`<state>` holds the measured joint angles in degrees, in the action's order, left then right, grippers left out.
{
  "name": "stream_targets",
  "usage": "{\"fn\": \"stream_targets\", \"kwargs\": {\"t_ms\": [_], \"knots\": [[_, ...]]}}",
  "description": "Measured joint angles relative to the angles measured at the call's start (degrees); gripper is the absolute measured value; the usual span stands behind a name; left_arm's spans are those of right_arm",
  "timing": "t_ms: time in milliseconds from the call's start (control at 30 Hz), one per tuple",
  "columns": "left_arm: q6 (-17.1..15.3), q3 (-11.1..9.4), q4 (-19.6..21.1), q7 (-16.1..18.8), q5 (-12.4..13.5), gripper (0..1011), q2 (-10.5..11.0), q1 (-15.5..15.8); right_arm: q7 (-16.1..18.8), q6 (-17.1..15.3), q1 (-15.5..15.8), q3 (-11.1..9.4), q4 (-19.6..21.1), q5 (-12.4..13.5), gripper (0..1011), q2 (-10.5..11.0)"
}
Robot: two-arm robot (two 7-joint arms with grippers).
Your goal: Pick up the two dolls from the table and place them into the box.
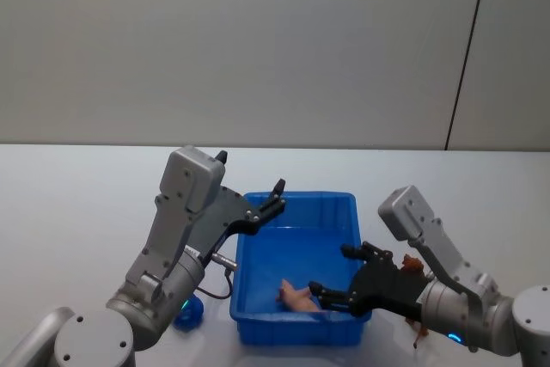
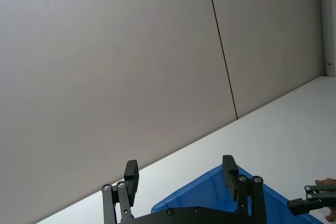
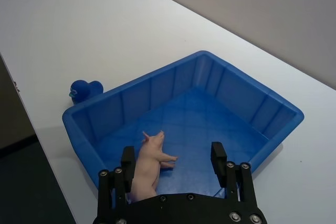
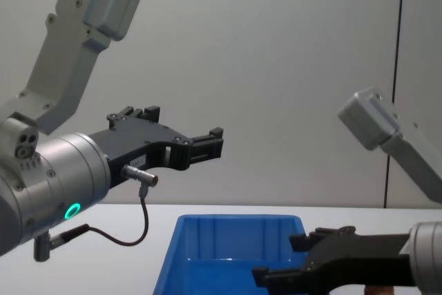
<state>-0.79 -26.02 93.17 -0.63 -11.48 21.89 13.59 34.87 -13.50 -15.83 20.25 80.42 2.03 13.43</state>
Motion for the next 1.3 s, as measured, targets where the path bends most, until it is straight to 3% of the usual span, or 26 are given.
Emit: {"fn": "stream_targets", "kwargs": {"t_ms": [200,833,1300], "knots": [[0.00,0.00,0.00,0.00,0.00,1001,0.00,0.00,-1.53,0.09,0.15,-0.27,0.28,1.21,1001,0.21],[0.00,0.00,0.00,0.00,0.00,1001,0.00,0.00,-8.98,0.55,6.54,-3.57,6.07,7.86,1001,5.47],[0.00,0.00,0.00,0.00,0.00,1002,0.00,0.00,-13.13,-1.07,9.91,-5.11,6.70,11.50,1001,7.90]]}}
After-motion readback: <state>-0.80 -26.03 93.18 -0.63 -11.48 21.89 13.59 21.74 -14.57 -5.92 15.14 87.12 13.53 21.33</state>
